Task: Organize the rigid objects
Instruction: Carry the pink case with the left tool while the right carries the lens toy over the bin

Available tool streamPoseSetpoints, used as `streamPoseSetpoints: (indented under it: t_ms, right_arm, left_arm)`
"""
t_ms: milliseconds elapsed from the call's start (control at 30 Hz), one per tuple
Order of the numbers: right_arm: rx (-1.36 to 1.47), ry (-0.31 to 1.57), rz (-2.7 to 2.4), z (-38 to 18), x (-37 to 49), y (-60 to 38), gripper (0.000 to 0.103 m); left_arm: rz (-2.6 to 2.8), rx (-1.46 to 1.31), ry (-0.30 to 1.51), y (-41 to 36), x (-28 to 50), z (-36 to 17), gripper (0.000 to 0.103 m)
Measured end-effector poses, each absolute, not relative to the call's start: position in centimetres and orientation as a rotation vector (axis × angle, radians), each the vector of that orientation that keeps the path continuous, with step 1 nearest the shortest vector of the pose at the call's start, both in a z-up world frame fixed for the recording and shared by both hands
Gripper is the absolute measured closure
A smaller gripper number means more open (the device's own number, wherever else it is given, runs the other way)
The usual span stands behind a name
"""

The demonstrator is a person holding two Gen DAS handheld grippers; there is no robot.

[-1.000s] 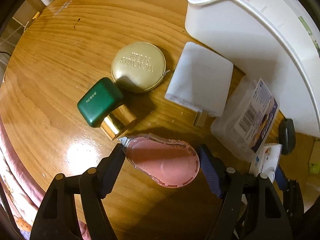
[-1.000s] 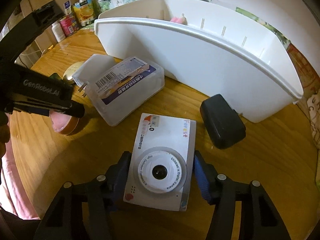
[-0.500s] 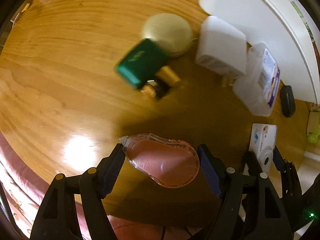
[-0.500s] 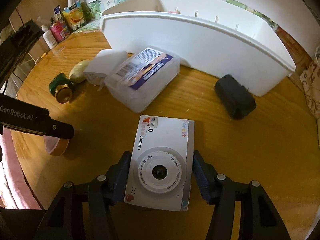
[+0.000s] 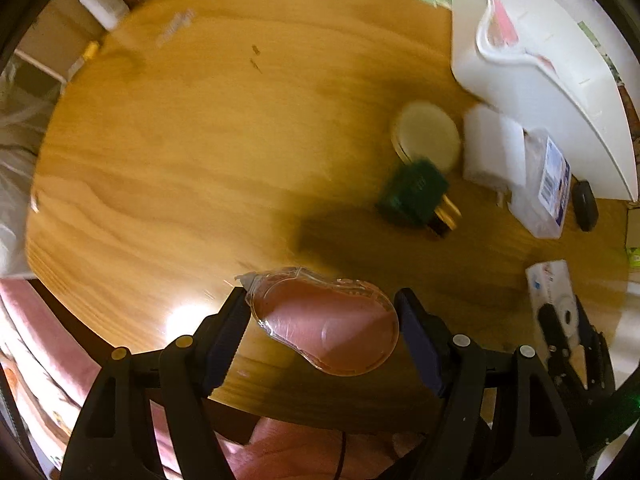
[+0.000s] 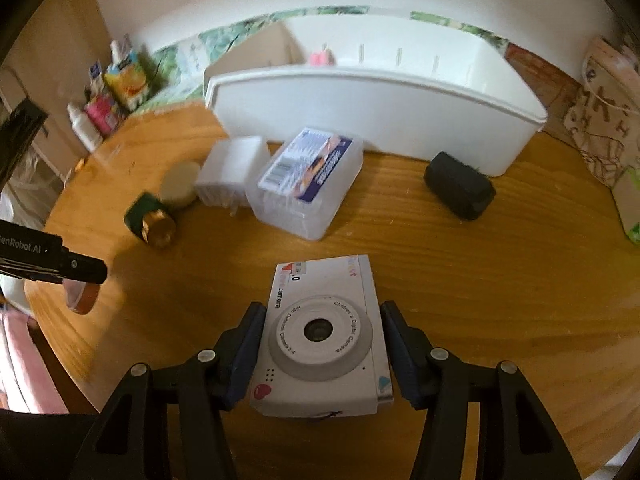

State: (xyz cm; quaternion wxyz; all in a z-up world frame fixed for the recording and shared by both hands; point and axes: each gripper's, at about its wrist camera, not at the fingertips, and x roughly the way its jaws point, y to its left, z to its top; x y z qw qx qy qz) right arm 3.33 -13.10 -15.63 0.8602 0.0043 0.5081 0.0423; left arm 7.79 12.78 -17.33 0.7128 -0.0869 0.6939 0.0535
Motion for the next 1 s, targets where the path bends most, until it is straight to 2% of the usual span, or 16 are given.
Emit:
streamPoseSetpoints:
  t_ms: [367,633,1000]
  right_arm:
    - [0.043,0.908,0.015,-11.6,4.5,-12.5,0.045]
    - [0.003,0.746,0.009,-7.5,6.0,-12.6,0.045]
    - [-0.015,0.634,0.004,-4.9,8.9,-14.3,0.045]
  left_arm:
    - [0.102,-0.101,1.356,14.8,11.6,-10.0,0.026]
    - [0.026,-0.048,1.2,11.0,15.6,-6.4,0.026]
    - [-0.094,0.002,0.965,7.3,18.0,-1.6,0.026]
